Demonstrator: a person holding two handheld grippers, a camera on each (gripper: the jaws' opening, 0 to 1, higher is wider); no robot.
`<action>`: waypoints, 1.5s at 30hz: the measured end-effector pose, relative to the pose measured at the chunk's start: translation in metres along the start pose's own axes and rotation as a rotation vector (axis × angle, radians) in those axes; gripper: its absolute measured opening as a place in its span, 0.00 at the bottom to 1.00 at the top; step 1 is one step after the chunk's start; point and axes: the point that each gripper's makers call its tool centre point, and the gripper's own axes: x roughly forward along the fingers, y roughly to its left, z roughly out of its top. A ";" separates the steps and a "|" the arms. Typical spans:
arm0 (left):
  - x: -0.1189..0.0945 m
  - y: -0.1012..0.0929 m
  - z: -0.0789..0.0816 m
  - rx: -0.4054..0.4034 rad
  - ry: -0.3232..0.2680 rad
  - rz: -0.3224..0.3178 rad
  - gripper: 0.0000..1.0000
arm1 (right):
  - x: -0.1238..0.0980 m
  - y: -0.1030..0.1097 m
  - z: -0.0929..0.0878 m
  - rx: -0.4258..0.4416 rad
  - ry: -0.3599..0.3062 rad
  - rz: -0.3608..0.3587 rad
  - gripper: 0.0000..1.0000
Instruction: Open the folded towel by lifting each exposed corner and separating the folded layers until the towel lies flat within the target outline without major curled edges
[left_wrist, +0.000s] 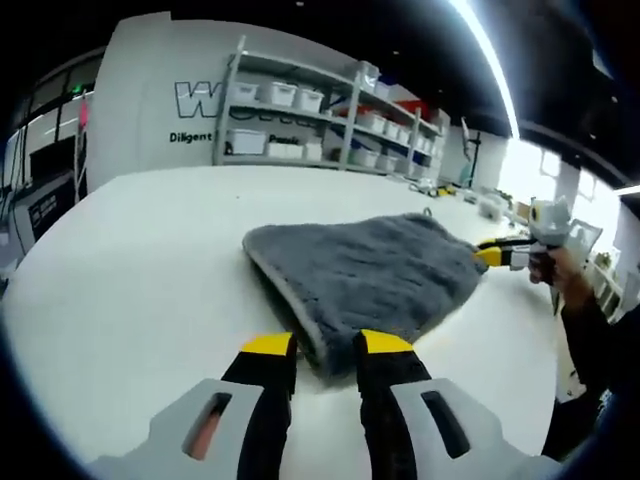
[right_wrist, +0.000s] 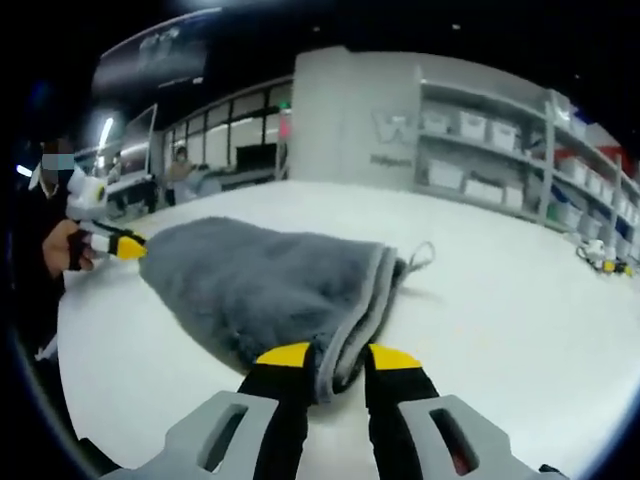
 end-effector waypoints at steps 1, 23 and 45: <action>0.001 0.000 -0.001 0.004 0.003 0.000 0.20 | 0.001 0.001 -0.001 -0.001 0.003 0.003 0.13; 0.005 -0.002 -0.005 0.180 0.032 0.039 0.06 | 0.004 0.002 -0.002 -0.092 0.027 0.031 0.01; -0.004 -0.026 -0.015 0.256 0.079 -0.056 0.03 | 0.027 -0.018 0.006 -0.201 0.181 0.020 0.00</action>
